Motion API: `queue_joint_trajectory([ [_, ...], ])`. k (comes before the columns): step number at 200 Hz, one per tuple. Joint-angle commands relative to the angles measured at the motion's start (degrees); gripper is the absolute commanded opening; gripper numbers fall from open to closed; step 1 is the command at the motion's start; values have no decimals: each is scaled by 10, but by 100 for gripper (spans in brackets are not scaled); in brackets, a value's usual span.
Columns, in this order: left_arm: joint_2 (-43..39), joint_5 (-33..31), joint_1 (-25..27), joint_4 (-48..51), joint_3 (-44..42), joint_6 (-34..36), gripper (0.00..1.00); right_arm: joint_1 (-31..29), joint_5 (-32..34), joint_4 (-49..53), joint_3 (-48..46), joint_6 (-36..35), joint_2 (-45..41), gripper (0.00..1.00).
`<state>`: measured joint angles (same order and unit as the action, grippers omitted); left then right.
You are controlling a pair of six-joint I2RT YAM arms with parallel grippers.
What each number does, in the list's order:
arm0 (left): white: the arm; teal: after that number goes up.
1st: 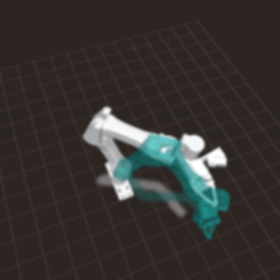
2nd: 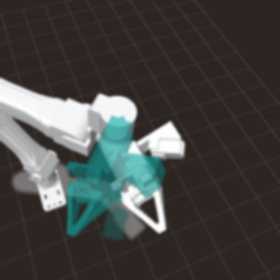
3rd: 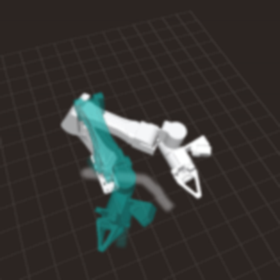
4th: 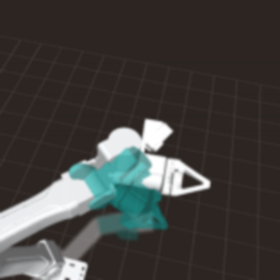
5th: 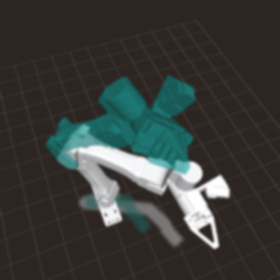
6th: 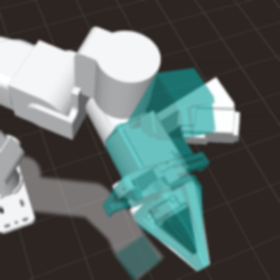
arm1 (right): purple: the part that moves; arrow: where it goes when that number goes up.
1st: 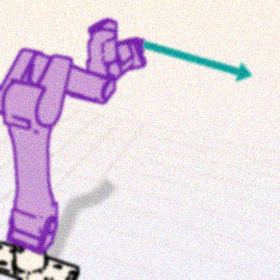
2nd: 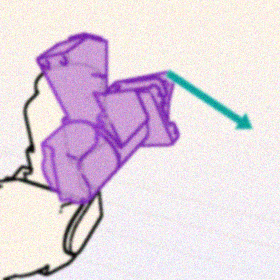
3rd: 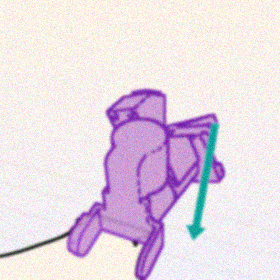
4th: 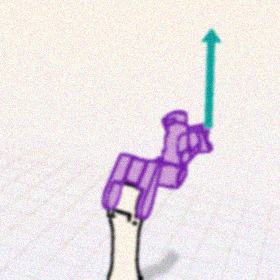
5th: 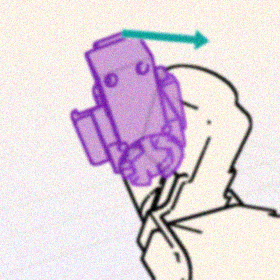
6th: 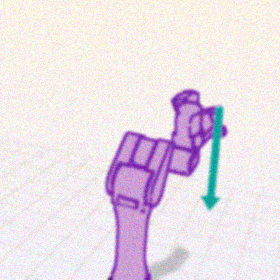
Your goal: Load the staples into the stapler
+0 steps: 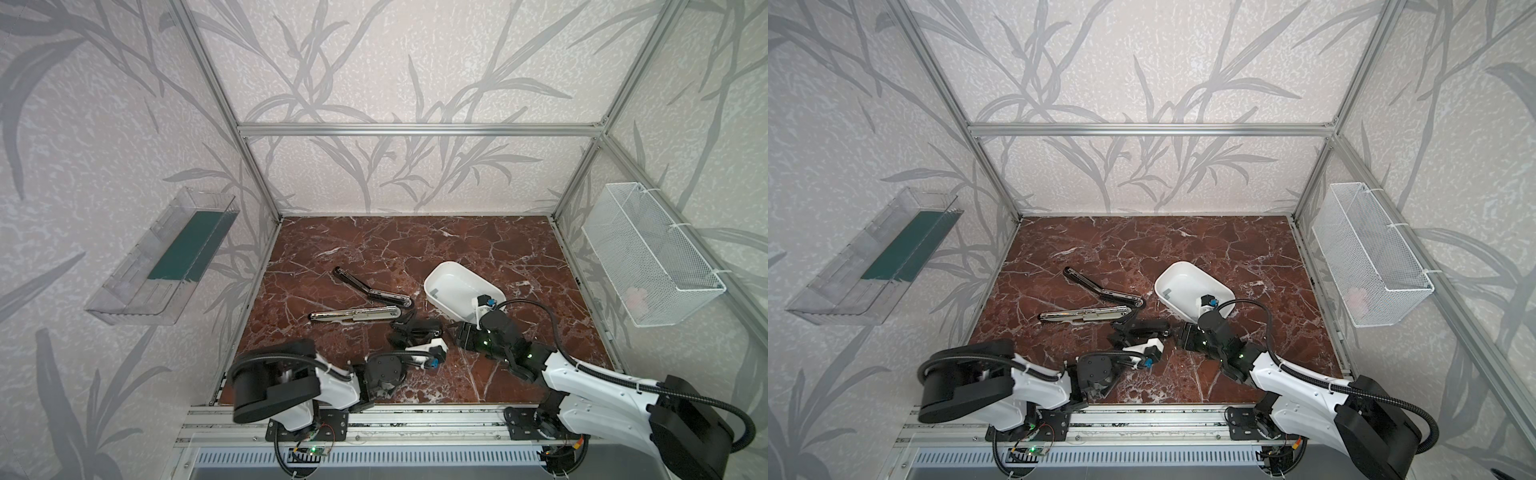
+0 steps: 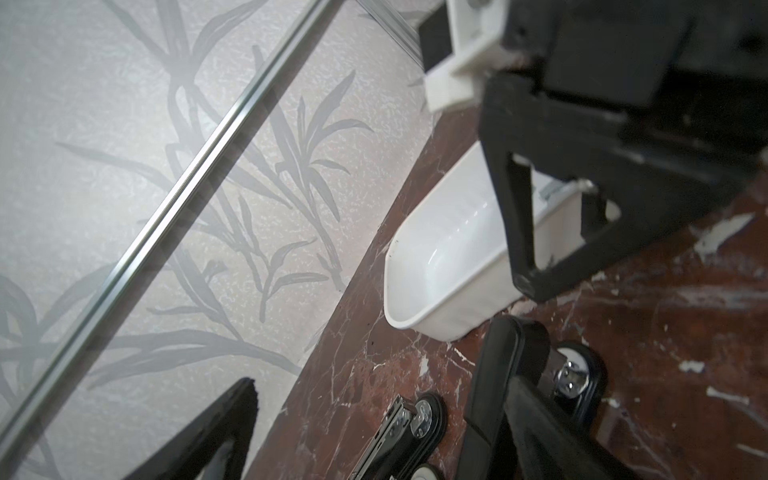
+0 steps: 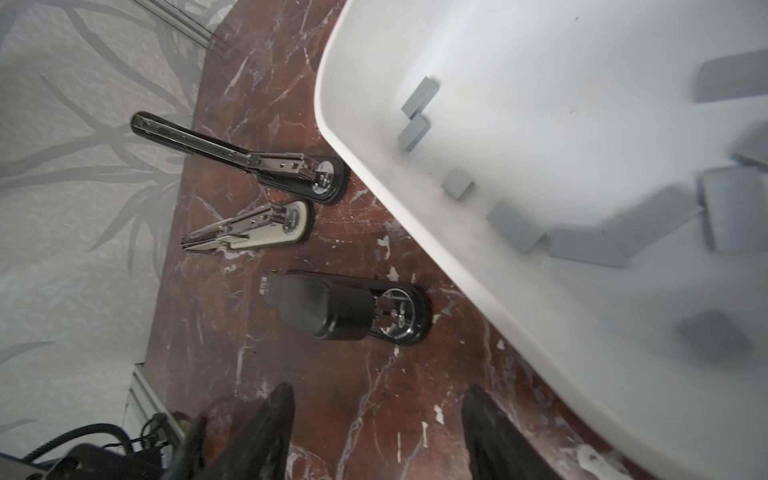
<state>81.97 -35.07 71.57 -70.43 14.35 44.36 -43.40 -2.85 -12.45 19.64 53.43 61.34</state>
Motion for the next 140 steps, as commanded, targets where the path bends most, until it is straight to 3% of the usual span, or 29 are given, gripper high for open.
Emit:
queue_joint_trajectory([
  [1, -79, -11, -10, 103, -27, -129, 91, 5, -41, -80, 5, 47, 42, 66],
  [22, -169, -37, -41, 171, -40, -222, 91, 7, -59, -132, 18, 71, 95, 69],
  [44, -252, -24, -92, 326, -19, -352, 90, 13, -72, -160, 29, 86, 138, 72],
  [72, -314, -46, -127, 439, -6, -460, 90, 19, -87, -194, 36, 101, 179, 73],
  [91, -329, -27, -143, 462, -16, -516, 90, 23, -106, -207, 51, 106, 214, 70],
  [140, -283, -11, -151, 513, 14, -565, 90, 29, -131, -252, 59, 102, 278, 67],
])
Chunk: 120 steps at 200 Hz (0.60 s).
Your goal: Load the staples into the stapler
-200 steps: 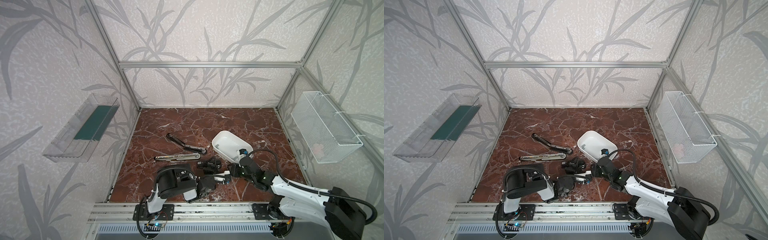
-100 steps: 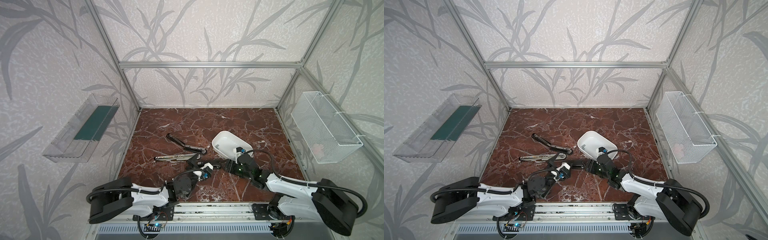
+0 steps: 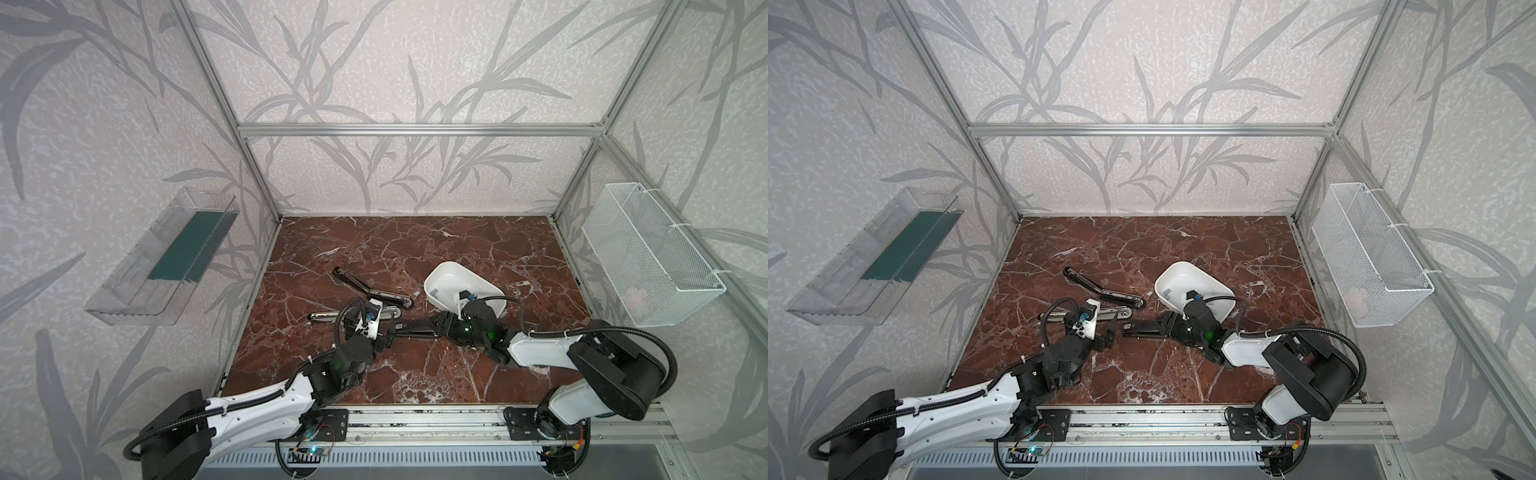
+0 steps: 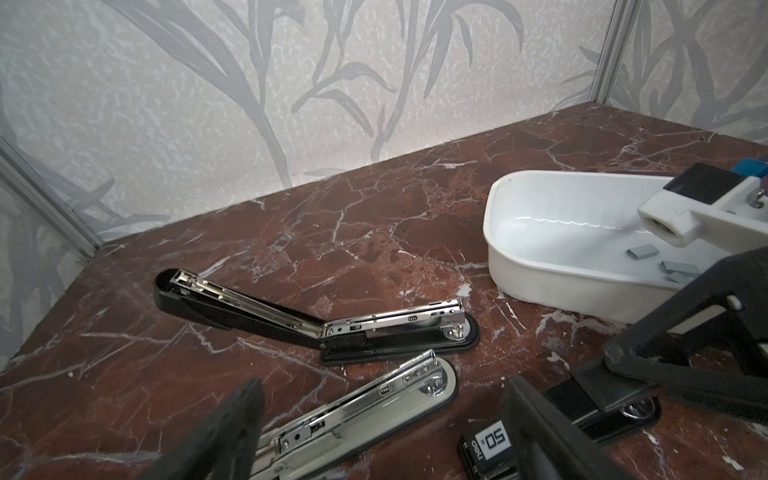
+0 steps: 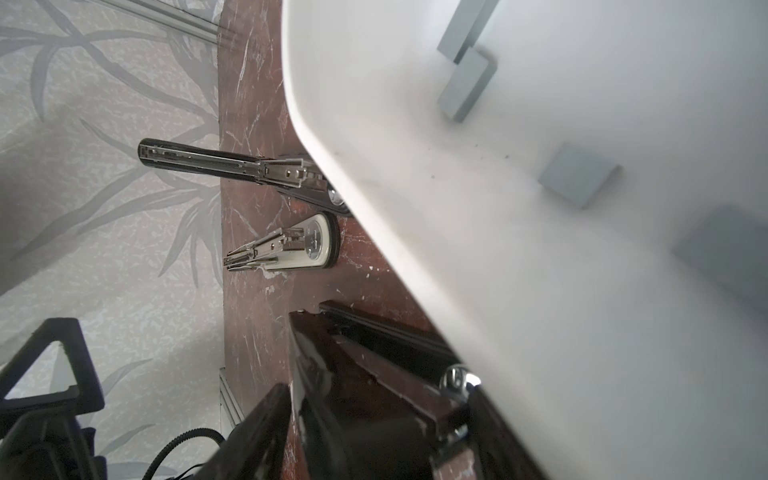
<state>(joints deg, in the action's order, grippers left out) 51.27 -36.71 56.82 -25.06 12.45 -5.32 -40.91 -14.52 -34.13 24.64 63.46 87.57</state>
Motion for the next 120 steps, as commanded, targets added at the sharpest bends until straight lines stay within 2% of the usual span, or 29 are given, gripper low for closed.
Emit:
queue_joint_trajectory([
  [1, 26, 5, -4, 62, 34, -69, 90, 4, -14, -36, 8, 2, 16, 67],
  [37, 52, 23, -10, 32, 26, -89, 90, 7, -26, -70, 12, 5, 43, 66],
  [98, 125, 33, -14, 21, 46, -92, 90, 7, -35, -100, 5, 10, 58, 47],
  [120, 135, 35, -15, 15, 49, -91, 90, 7, -39, -117, 1, 14, 64, 45],
])
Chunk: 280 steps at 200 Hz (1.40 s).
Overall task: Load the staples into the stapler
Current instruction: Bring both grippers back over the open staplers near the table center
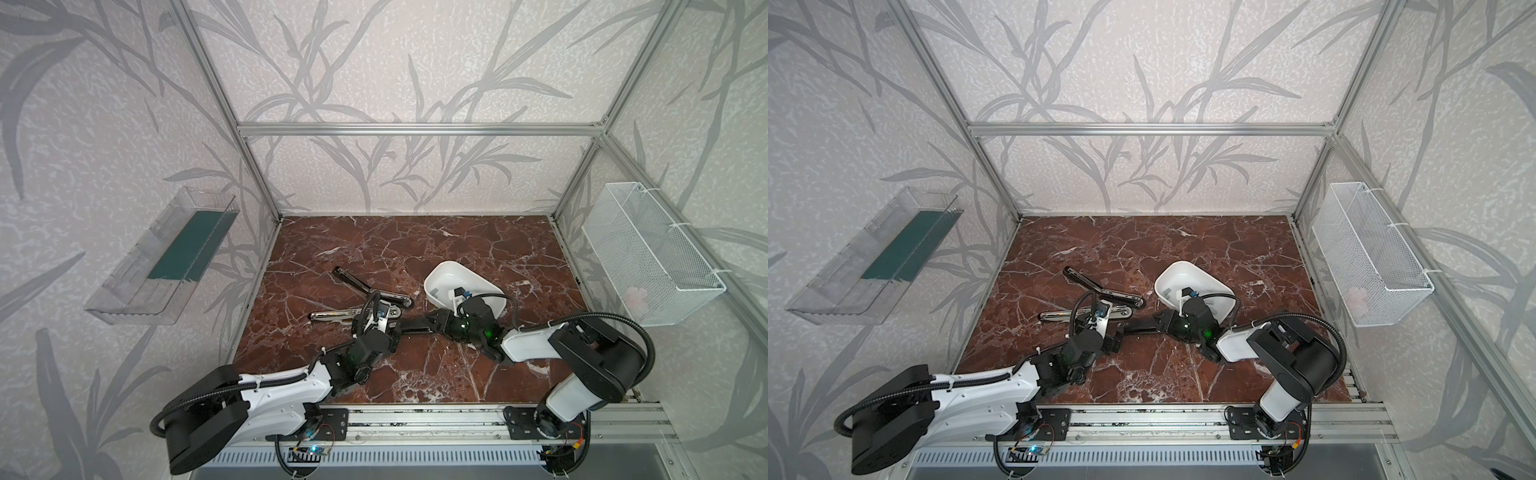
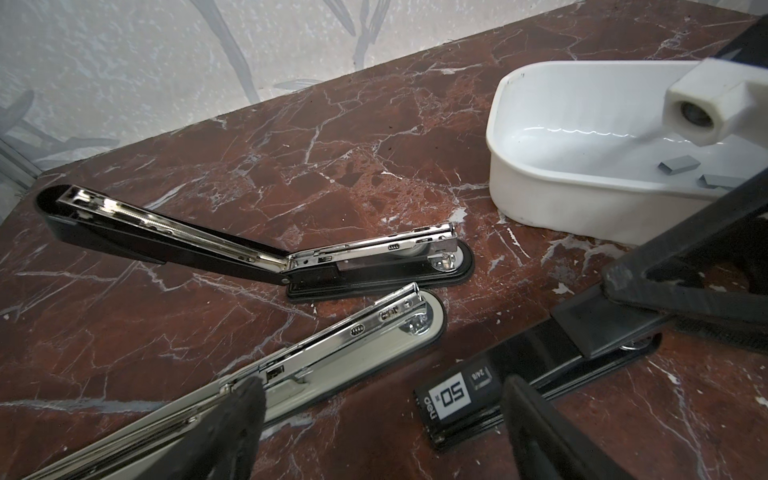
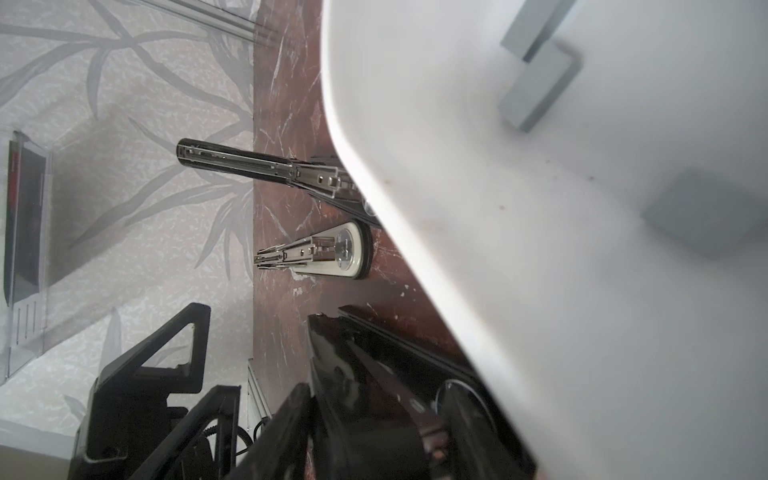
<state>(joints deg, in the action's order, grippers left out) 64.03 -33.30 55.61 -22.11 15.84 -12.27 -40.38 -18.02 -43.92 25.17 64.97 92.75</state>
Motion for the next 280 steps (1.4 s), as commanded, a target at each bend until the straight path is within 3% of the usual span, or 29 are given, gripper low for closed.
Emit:
queue_joint_trajectory([
  [1, 7, 1, -3, -14, 16, -22, 90, 2, -4, -20, -6, -1, 12, 45],
  [53, -8, 1, -7, 4, 20, -17, 90, 2, 13, 8, -2, -30, -15, 63],
  [79, -54, 2, -38, 43, 26, -29, 91, 3, 42, 97, 4, -78, -63, 70],
  [101, -110, 25, -88, 80, 24, -59, 94, 2, 51, 156, 16, -164, -120, 78],
  [109, -130, 44, -109, 98, 24, -66, 94, -2, 40, 190, 37, -219, -137, 85],
  [125, -166, 72, -149, 129, 26, -80, 95, -35, 66, 297, 96, -338, -153, 89],
  [151, -207, 113, -205, 162, 21, -106, 96, -84, 84, 416, 185, -472, -111, 89],
  [191, -247, 149, -238, 170, 2, -118, 96, -108, 87, 533, 287, -574, -13, 89],
  [244, -248, 154, -247, 173, 5, -117, 96, -146, 137, 626, 353, -615, 65, 86],
  [280, -253, 156, -249, 172, 2, -116, 96, -155, 179, 646, 353, -602, 65, 70],
])
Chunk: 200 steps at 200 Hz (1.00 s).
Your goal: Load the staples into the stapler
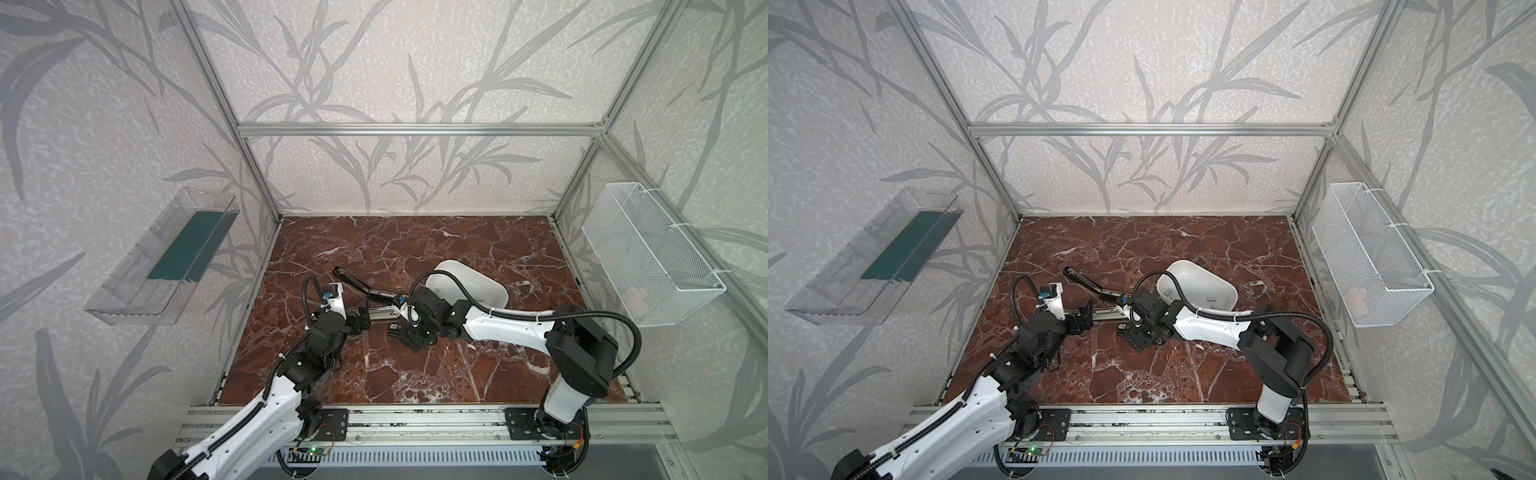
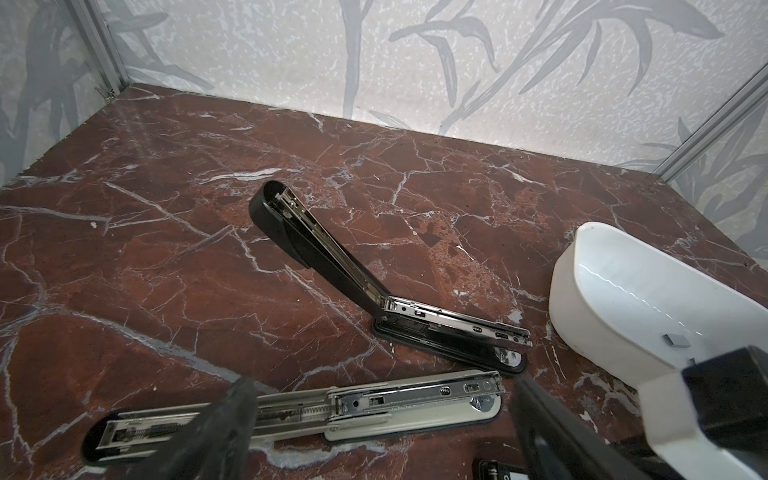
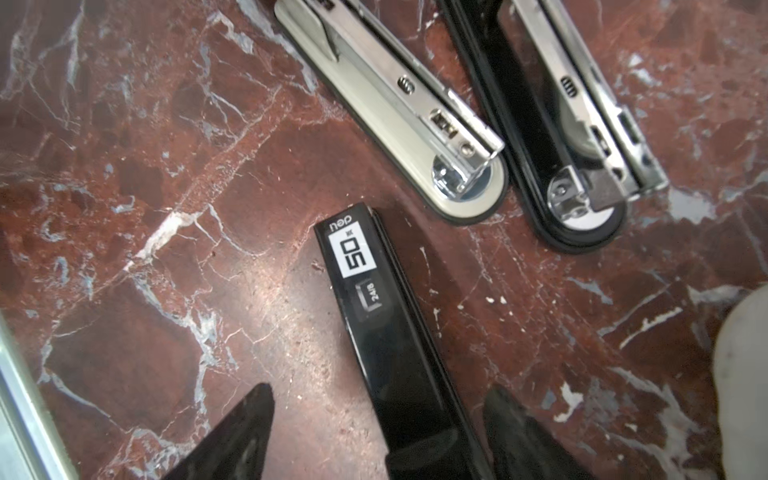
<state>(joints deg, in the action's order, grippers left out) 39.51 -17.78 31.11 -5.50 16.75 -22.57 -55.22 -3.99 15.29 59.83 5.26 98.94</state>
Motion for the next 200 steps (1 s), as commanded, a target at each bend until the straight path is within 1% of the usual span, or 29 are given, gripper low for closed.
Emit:
queue_joint_trajectory([
  [1, -8, 1, -4, 6, -7, -13, 96, -7, 41, 55, 6, -5, 3, 69],
  [13, -7, 3, -5, 3, -10, -14, 96, -12, 63, 60, 5, -1, 0, 66],
  [18, -5, 4, -6, 0, -11, -14, 96, -13, 68, 63, 5, 1, 1, 63],
  [45, -2, 8, -7, -6, -15, -15, 96, -13, 79, 75, 6, 12, 4, 39],
  [65, -4, 9, -9, -5, -14, -15, 96, -14, 90, 83, 2, 27, 4, 32],
  [94, -5, 9, -11, -12, -16, -15, 96, -13, 137, 115, -8, 64, -5, 21],
  [108, 1, 10, -14, -19, -17, -16, 96, -10, 164, 129, -22, 90, -8, 21],
  [113, 4, 9, -15, -22, -16, -18, 97, -6, 168, 133, -26, 97, -27, 20],
  [123, 14, 9, -19, -29, -15, -22, 98, 3, 175, 139, -38, 112, -37, 19],
  [141, 35, 3, -31, -36, -9, -32, 100, 25, 173, 141, -63, 137, -54, 18],
  [157, 58, 1, -52, -46, -5, -47, 100, 36, 175, 142, -80, 155, -69, 18],
  [184, 107, 54, -101, -93, -2, -69, 100, 36, 161, 152, -94, 165, -81, 19],
  [200, 144, 73, -124, -118, 3, -67, 100, 37, 150, 156, -105, 176, -89, 19],
])
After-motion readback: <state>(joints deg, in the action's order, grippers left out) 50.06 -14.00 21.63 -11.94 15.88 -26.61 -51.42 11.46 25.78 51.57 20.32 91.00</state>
